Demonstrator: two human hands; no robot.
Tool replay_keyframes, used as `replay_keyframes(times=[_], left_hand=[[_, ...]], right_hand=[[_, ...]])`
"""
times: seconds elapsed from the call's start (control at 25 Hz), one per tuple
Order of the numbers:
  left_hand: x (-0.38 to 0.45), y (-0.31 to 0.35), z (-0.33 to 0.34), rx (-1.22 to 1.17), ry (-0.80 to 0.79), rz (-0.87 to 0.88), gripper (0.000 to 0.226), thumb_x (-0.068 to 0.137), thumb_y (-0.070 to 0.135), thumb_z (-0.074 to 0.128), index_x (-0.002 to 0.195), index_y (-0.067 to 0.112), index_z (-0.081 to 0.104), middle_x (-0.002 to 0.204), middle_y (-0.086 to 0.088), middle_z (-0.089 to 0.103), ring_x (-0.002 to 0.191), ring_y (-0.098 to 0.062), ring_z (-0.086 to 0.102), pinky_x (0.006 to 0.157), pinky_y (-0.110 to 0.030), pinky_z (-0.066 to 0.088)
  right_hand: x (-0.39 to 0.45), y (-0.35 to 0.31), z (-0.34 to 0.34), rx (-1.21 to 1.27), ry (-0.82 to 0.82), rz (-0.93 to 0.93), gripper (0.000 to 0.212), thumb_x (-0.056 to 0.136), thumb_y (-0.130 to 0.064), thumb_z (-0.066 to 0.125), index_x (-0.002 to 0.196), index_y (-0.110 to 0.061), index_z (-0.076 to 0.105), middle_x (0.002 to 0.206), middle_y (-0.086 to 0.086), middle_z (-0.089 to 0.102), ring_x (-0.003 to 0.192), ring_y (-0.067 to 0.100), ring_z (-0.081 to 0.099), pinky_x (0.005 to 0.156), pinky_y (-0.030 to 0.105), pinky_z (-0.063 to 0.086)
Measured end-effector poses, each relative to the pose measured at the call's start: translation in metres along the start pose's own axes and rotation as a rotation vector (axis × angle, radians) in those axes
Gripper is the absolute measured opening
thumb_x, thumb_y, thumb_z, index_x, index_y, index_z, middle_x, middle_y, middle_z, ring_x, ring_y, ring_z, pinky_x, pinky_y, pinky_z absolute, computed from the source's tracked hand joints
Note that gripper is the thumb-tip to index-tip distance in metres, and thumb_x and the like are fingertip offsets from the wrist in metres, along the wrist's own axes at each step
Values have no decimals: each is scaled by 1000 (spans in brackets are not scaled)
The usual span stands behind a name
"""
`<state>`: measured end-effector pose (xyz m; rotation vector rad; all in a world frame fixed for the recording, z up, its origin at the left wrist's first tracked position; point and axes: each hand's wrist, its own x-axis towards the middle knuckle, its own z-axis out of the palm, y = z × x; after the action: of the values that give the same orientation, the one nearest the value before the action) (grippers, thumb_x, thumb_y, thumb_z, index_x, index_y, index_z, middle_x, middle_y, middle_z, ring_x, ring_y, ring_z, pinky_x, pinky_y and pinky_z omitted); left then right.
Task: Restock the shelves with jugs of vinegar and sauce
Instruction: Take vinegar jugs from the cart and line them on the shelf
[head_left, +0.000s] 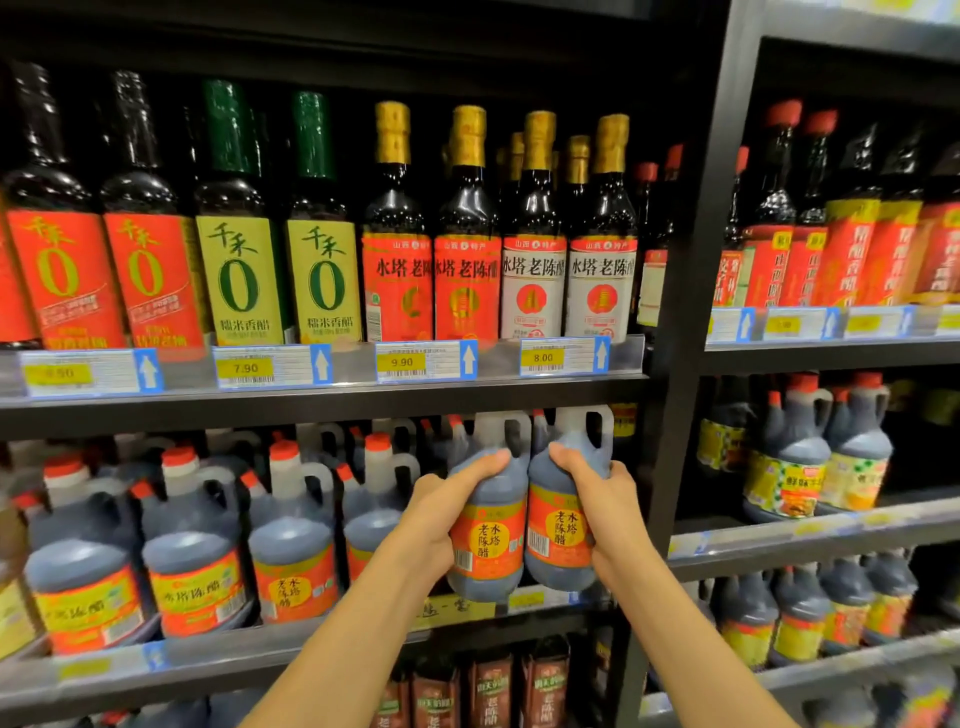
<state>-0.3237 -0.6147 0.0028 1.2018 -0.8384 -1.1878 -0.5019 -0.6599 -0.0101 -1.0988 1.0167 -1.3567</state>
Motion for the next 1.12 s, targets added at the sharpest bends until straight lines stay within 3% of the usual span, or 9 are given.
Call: replay_keyframes(times=[0.12, 0.2, 0.36, 0.56, 0.68, 0.8, 0.92, 1.04, 1.12], left_hand=[[7, -8, 4, -12, 31, 30, 68, 62, 44, 94, 108, -1, 69, 84, -13, 80, 73, -29, 79, 55, -33, 60], [12, -16, 6, -14, 14, 34, 79, 54, 51, 95, 111, 2, 72, 88, -13, 80, 78, -30, 79, 70, -40, 63], [26, -31, 5, -8, 59, 69, 103, 35, 61, 94, 121, 11, 70, 95, -8, 81, 86, -29, 78, 88, -50, 61], [32, -45, 3, -1, 89, 19, 106, 21, 66, 95, 110, 14, 69, 85, -2, 81, 77, -24, 79, 78, -42, 62], [33, -56, -3, 9, 85, -19, 100, 36, 64, 95, 116, 11, 67, 96, -6, 81, 88, -27, 78, 83, -43, 62], [31, -62, -5, 18, 137, -46, 76, 47, 63, 93, 98, 19, 59, 95, -5, 77, 89, -25, 74, 78, -39, 61], [27, -62, -5, 133, 152, 27, 57, 51, 72, 82, 84, 30, 63, 82, 11, 72, 79, -8, 69, 59, -22, 51], [17, -67, -1, 243, 186, 144, 71, 61, 78, 73, 88, 13, 68, 60, 13, 63, 56, -3, 60, 47, -12, 41], [10, -72, 2, 332, 252, 151, 70, 72, 75, 72, 101, 14, 55, 82, 7, 61, 72, -6, 59, 53, -18, 42]], right_hand=[[7, 5, 3, -20, 31, -83, 92, 67, -57, 86, 140, -18, 46, 127, 10, 65, 106, 33, 71, 91, 55, 60], [13, 9, 3, -42, 31, -102, 96, 65, -56, 86, 143, -18, 45, 132, 9, 64, 111, 32, 69, 93, 54, 59], [30, 25, -2, -18, 19, -147, 51, 82, -31, 85, 125, -20, 58, 118, 7, 74, 88, 15, 77, 65, 27, 62], [33, 43, -4, 7, -4, -113, 45, 84, -23, 82, 123, -16, 61, 106, 7, 78, 83, 18, 79, 62, 28, 61], [33, 57, -6, 1, -31, -83, 49, 82, -28, 83, 125, -14, 63, 107, 10, 78, 88, 25, 79, 76, 43, 64], [32, 68, -9, -7, -71, -48, 68, 67, -43, 85, 125, -17, 64, 108, 10, 79, 93, 29, 78, 86, 54, 62], [33, 70, -10, -40, -96, -38, 80, 60, -54, 89, 128, -19, 64, 110, 8, 79, 96, 28, 78, 87, 52, 62], [30, 69, -12, -43, -111, -35, 88, 54, -65, 92, 127, -22, 66, 109, 5, 80, 97, 27, 78, 76, 40, 64], [28, 69, -13, -33, -124, -38, 93, 49, -72, 91, 125, -24, 68, 111, 6, 79, 97, 26, 78, 74, 37, 64]])
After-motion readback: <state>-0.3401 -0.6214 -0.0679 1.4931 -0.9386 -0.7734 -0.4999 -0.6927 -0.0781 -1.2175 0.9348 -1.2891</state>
